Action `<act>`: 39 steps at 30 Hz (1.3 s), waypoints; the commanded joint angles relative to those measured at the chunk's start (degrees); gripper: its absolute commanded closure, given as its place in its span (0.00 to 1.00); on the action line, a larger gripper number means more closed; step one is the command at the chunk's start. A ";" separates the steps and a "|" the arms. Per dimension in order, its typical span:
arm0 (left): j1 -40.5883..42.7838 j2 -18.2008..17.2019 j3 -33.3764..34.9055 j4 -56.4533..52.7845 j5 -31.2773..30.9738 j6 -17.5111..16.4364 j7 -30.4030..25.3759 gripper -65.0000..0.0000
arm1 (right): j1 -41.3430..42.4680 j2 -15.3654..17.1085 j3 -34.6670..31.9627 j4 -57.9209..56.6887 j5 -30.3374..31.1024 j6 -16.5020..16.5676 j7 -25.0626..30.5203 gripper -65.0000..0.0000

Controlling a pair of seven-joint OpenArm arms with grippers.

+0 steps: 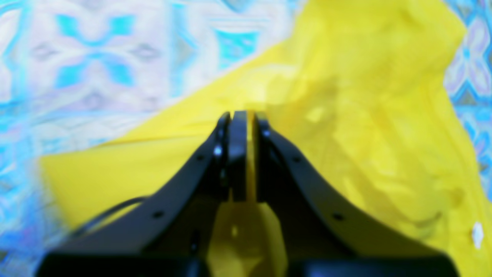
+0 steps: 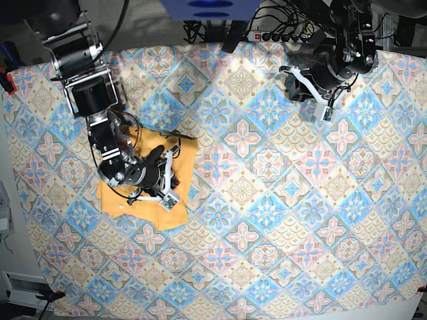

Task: Fold the T-shirt properly
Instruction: 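Slide the held bundle across the cloth away from the left gripper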

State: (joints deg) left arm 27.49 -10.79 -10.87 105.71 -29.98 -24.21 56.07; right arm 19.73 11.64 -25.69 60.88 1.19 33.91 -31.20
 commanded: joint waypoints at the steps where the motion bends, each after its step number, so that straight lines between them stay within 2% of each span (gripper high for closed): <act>1: -0.10 -0.42 -0.16 0.71 -0.40 -0.28 -0.91 0.94 | 0.89 0.10 0.24 3.86 0.79 -0.20 0.04 0.94; 4: -0.28 -0.42 -0.07 0.71 -0.31 -0.28 -0.91 0.94 | -2.19 -0.25 0.15 11.16 0.79 -0.20 -4.71 0.94; 7: -1.24 -0.42 0.10 0.62 -0.22 -0.28 -0.91 0.94 | -5.26 -1.48 -0.11 15.56 0.79 -0.20 -6.21 0.94; 14: -1.68 -0.42 0.19 0.62 -0.22 -0.28 -0.82 0.94 | -8.87 -4.56 -0.20 12.04 0.79 -0.20 -5.59 0.94; 19: -1.68 -0.42 0.19 0.62 -0.22 -0.28 -0.82 0.94 | -9.84 -4.65 -0.29 8.88 0.79 -0.20 -2.95 0.94; 23: -1.68 -0.42 0.19 0.62 -0.22 -0.28 -0.82 0.94 | -10.28 -3.86 0.07 5.18 0.79 -0.20 -2.51 0.94; 34: -1.68 -0.33 0.19 0.62 -0.22 -0.28 -0.82 0.94 | -12.39 2.91 0.24 5.36 0.79 -0.20 -1.11 0.94; 39: -1.68 -0.33 0.19 0.62 -0.22 -0.28 -0.82 0.94 | -12.39 5.02 0.33 5.36 0.79 -0.20 -1.11 0.95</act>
State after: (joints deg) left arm 25.87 -10.76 -10.59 105.49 -29.56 -24.23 56.14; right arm 7.01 15.40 -25.80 66.37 4.84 35.24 -28.47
